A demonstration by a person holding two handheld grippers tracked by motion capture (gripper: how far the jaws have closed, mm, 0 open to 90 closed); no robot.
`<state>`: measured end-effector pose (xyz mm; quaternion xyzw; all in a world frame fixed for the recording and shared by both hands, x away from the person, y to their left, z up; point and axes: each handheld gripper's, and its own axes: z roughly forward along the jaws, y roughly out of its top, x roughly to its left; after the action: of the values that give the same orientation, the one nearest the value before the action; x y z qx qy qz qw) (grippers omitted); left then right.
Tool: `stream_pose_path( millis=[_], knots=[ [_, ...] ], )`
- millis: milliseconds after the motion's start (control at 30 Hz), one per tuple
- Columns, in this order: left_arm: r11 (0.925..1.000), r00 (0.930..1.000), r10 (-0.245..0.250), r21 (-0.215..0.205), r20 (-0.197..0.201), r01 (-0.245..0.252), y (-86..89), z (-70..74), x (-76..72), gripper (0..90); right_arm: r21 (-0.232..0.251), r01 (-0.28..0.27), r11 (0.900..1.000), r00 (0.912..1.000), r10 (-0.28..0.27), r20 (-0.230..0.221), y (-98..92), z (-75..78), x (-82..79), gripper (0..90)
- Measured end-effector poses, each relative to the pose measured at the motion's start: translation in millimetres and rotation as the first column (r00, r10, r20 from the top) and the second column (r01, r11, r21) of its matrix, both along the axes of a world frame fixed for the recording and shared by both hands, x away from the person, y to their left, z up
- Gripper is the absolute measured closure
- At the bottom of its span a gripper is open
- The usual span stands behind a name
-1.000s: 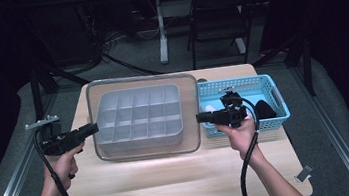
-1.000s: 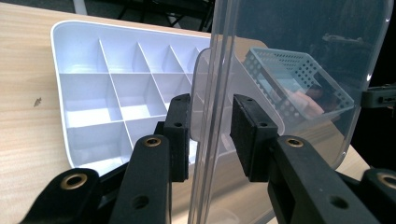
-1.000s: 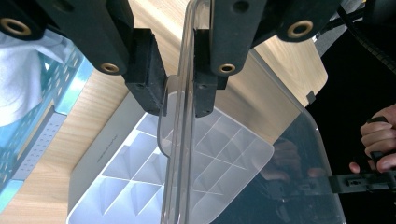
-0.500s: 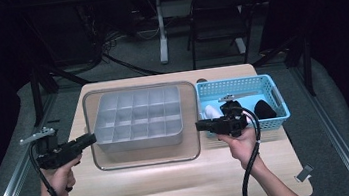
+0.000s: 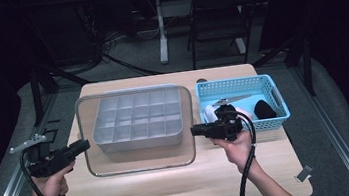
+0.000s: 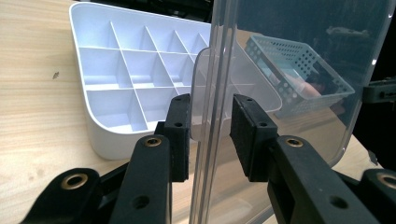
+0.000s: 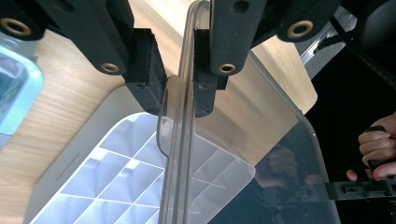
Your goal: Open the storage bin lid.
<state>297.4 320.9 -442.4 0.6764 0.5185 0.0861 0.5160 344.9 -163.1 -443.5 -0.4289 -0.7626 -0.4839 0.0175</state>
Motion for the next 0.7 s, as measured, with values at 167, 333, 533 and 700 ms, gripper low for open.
stream_pose_path(
  millis=[167, 333, 533, 700],
  knots=[
    [1.0, 0.9999, 0.004, 0.001, -0.016, -0.004, 6.1, -2.7, -3.3, 68.6, -0.001, -0.021, 1.0, 0.9997, 0.021, -0.01, 4.8, -1.9, -2.1, 75.3],
    [1.0, 0.9994, -0.002, -0.001, -0.036, 0.002, 12.7, -6.9, -7.3, 68.4, 0.0, -0.038, 0.999, 0.9991, 0.038, -0.017, 10.2, -3.3, -5.0, 75.3],
    [0.9999, 0.9989, 0.008, -0.014, -0.045, -0.008, 17.1, -15.2, -13.2, 68.4, -0.002, -0.051, 0.999, 0.9984, 0.051, -0.026, 14.8, -5.6, -7.7, 75.5],
    [0.9996, 0.9984, 0.011, -0.023, -0.056, -0.012, 25.7, -18.6, -18.4, 68.4, -0.002, -0.067, 0.998, 0.9971, 0.067, -0.035, 21.2, -8.0, -9.2, 75.4]
  ],
)
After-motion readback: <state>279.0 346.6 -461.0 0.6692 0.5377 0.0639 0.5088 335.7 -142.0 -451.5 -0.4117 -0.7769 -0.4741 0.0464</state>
